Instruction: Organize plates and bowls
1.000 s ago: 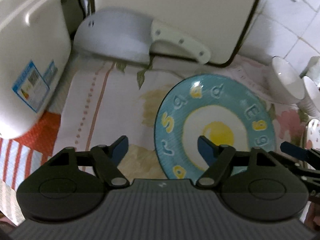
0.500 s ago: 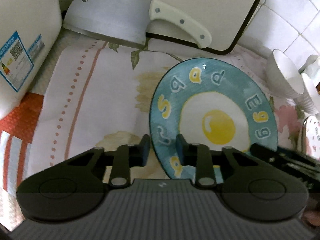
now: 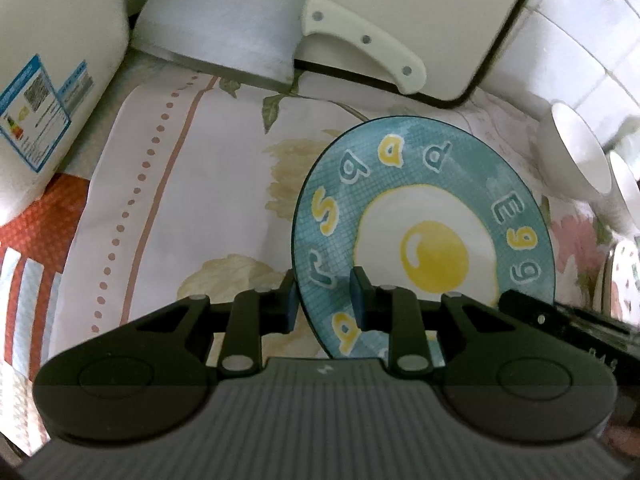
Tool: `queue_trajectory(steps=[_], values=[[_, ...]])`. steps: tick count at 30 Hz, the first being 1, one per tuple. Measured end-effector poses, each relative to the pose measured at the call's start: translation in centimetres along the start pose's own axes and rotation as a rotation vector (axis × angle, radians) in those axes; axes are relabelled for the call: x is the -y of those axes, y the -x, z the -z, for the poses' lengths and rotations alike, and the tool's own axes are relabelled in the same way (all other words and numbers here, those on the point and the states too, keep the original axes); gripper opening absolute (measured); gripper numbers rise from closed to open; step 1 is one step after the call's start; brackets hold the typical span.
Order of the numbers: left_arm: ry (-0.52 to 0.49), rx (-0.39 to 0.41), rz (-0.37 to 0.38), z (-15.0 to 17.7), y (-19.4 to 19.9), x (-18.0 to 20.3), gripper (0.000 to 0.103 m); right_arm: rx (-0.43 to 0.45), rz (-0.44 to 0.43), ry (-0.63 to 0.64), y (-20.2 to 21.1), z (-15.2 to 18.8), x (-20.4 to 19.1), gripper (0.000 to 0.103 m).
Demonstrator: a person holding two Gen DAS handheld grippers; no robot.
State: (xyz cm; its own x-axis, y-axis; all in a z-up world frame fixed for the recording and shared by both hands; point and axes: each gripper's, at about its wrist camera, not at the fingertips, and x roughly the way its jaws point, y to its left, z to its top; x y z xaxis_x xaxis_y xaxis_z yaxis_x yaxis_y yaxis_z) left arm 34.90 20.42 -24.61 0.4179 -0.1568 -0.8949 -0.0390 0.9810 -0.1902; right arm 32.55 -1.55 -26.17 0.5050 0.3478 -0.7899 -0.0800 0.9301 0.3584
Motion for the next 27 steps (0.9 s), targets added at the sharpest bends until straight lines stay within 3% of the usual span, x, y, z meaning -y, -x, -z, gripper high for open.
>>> queue_trajectory(steps=[5, 12, 27], values=[[-0.075, -0.032, 0.006, -0.5, 1.9, 1.0, 0.024, -0.042, -0.018, -0.009, 1.5, -0.8, 0.1, 0.024], [-0.095, -0.038, 0.02, 0.4, 4.4, 1.8, 0.024, -0.084, -0.033, -0.003, 4.1, -1.0, -0.1, 0.024], [-0.156, -0.039, 0.009, 2.6, 11.8, 3.6, 0.024, -0.062, -0.042, -0.008, 11.4, 0.7, -1.5, 0.025]])
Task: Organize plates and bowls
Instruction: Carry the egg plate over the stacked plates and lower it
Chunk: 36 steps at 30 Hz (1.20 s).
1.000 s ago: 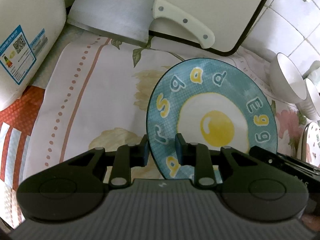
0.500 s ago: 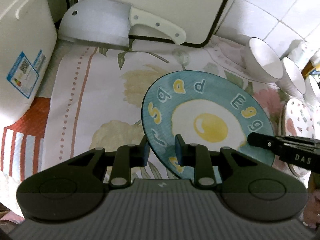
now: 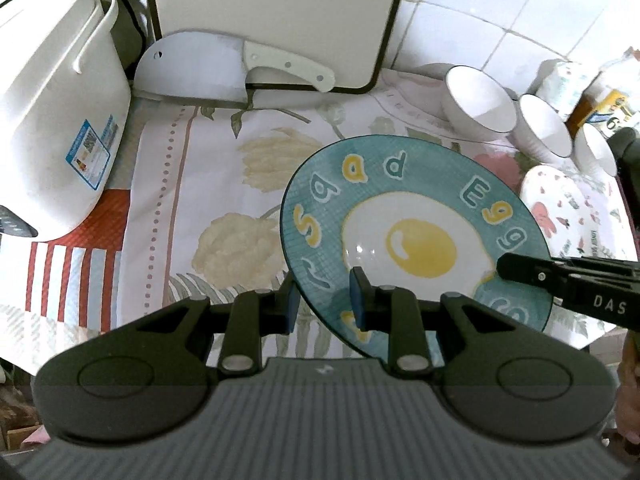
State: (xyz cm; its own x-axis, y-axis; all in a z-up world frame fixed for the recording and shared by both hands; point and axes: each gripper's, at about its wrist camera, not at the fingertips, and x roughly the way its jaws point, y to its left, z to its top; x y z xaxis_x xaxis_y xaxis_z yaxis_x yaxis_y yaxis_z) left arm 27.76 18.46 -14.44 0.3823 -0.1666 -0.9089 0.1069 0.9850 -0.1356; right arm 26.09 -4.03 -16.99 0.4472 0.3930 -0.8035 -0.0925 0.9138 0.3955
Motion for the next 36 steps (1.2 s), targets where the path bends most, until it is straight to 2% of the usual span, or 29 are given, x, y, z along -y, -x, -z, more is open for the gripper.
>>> queue_trajectory(steps=[8, 18, 27, 36], values=[[-0.056, 0.023, 0.012, 1.0, 3.6, 2.2, 0.024, 0.047, -0.001, -0.025, 5.0, 1.8, 0.9, 0.025], [-0.128, 0.061, 0.047, 1.7, 6.5, 8.9, 0.024, 0.115, 0.018, -0.059, 12.1, 3.5, 4.7, 0.025], [-0.176, 0.066, 0.07, 0.9, 5.2, 16.5, 0.024, 0.126, 0.054, -0.093, 15.9, 3.6, 10.7, 0.026], [-0.147, 0.032, 0.079, 0.0, 0.6, 21.6, 0.024, 0.072, 0.09, -0.115, 15.7, 3.0, 16.5, 0.026]])
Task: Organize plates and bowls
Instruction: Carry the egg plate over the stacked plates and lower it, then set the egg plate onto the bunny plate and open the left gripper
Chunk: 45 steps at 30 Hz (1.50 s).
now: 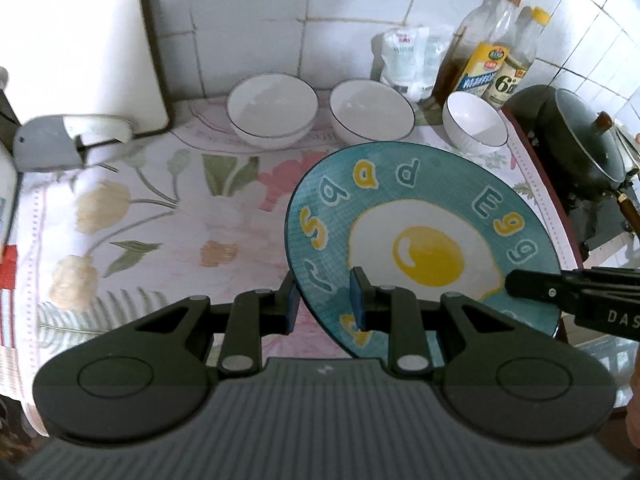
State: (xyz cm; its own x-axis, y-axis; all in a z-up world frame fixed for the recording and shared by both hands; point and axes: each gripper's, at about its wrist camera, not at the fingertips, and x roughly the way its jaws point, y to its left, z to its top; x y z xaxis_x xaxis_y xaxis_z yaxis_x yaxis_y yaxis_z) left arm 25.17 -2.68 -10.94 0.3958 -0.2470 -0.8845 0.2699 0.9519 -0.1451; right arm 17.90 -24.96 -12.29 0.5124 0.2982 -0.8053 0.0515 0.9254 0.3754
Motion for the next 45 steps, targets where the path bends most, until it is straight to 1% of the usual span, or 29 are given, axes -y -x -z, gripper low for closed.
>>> queue_trajectory(steps=[5, 13, 25, 31, 34, 39, 43, 45], values=[[0.029, -0.036, -0.014, -0.5, -3.3, 1.2, 0.024, -0.044, -0.003, -0.017, -1.9, -0.5, 2.7, 0.026], [0.065, -0.099, -0.038, -1.0, -8.2, 1.5, 0.024, -0.111, -0.001, -0.049, -5.8, -0.9, 5.3, 0.026], [0.075, -0.155, -0.042, -1.2, -10.4, 0.9, 0.024, -0.157, 0.018, -0.065, -7.9, -0.7, 5.6, 0.027], [0.087, -0.189, -0.031, -1.3, -10.7, 0.5, 0.024, -0.158, 0.029, -0.059, -8.2, -0.6, 5.4, 0.027], [0.092, -0.218, -0.029, -1.2, -11.2, 0.5, 0.024, -0.189, 0.064, -0.051, -8.8, -0.4, 5.1, 0.028], [0.114, -0.245, -0.017, -1.2, -11.8, -0.1, 0.024, -0.198, 0.122, -0.02, -9.3, 0.1, 4.0, 0.033], [0.109, -0.259, -0.026, -1.6, -12.3, 0.1, 0.025, -0.207, 0.165, -0.003, -10.0, 0.1, 3.4, 0.041], [0.111, -0.269, -0.032, -1.8, -12.7, 0.3, 0.025, -0.212, 0.19, 0.003, -10.4, 0.0, 3.2, 0.043]])
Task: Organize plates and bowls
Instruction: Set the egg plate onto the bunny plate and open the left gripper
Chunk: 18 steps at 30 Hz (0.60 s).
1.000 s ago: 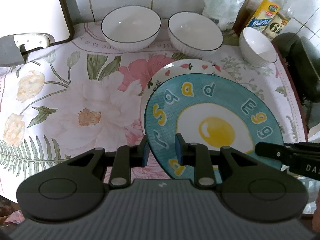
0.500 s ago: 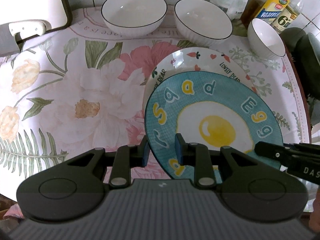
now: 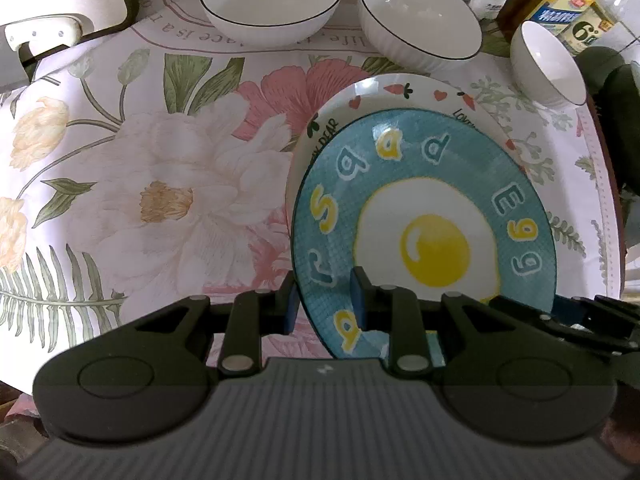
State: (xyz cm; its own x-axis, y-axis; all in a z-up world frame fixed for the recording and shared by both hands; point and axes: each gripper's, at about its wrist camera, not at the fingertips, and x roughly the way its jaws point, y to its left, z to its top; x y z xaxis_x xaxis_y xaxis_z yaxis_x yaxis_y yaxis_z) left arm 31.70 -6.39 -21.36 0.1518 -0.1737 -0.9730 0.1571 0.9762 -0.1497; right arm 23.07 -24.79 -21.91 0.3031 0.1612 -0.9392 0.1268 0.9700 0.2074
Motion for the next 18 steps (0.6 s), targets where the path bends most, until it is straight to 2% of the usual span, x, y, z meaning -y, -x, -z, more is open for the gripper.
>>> queue_trajectory(steps=[5, 9, 18], values=[[-0.013, -0.019, -0.045, -0.6, -0.3, 0.6, 0.025, 0.023, 0.046, 0.024, -0.6, -0.5, -0.4, 0.045], [-0.061, -0.001, -0.101, -1.0, -0.1, 1.9, 0.025, 0.075, 0.093, 0.115, -0.9, -0.5, -1.0, 0.047], [-0.064, 0.015, -0.151, -0.9, -0.2, 2.5, 0.025, 0.089, 0.103, 0.185, -1.4, -0.8, -1.0, 0.051]])
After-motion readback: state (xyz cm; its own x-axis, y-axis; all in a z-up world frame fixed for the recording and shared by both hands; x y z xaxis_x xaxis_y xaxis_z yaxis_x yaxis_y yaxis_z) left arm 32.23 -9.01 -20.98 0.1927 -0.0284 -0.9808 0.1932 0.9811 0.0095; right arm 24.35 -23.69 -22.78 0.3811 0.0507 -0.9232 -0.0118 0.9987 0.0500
